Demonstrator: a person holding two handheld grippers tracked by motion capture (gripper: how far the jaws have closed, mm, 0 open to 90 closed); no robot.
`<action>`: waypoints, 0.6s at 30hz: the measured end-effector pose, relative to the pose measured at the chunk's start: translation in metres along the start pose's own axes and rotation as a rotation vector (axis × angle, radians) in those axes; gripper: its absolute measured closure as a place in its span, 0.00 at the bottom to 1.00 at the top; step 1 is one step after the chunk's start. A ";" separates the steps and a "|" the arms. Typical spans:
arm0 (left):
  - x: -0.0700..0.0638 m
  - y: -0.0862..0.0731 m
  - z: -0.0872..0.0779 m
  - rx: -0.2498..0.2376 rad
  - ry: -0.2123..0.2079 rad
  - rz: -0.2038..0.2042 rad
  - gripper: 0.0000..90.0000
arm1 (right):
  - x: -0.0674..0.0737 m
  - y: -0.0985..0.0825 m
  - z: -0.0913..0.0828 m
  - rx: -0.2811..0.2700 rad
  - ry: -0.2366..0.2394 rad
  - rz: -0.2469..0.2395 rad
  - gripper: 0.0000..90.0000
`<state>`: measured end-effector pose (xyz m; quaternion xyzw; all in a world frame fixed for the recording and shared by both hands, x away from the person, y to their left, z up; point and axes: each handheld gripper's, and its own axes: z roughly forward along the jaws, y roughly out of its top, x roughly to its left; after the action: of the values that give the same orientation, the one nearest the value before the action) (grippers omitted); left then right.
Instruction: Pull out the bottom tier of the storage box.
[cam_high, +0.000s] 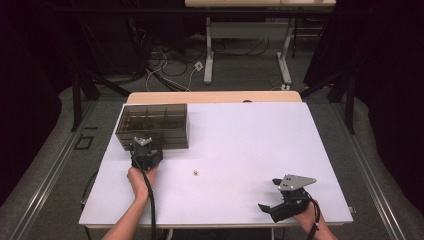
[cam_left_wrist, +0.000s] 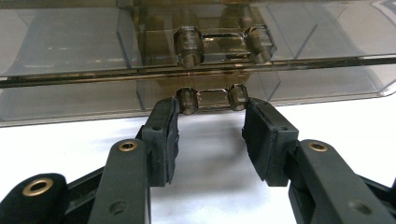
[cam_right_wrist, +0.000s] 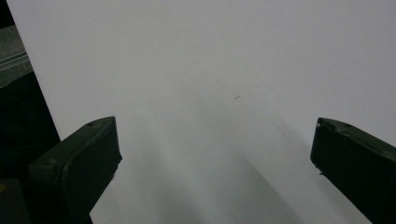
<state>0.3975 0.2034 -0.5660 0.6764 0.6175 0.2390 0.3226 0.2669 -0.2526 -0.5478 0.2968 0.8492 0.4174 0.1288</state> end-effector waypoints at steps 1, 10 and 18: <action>0.000 0.000 0.000 -0.008 -0.001 -0.004 0.61 | 0.000 0.000 0.000 0.001 0.000 0.000 0.01; 0.002 -0.001 -0.001 -0.006 -0.024 -0.006 0.63 | 0.000 0.000 -0.001 0.006 0.001 -0.002 0.01; 0.003 -0.002 -0.001 -0.007 -0.027 -0.007 0.64 | 0.000 0.000 0.000 -0.004 0.001 -0.002 0.01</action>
<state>0.3958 0.2061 -0.5668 0.6762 0.6148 0.2308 0.3340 0.2669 -0.2534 -0.5478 0.2954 0.8486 0.4193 0.1294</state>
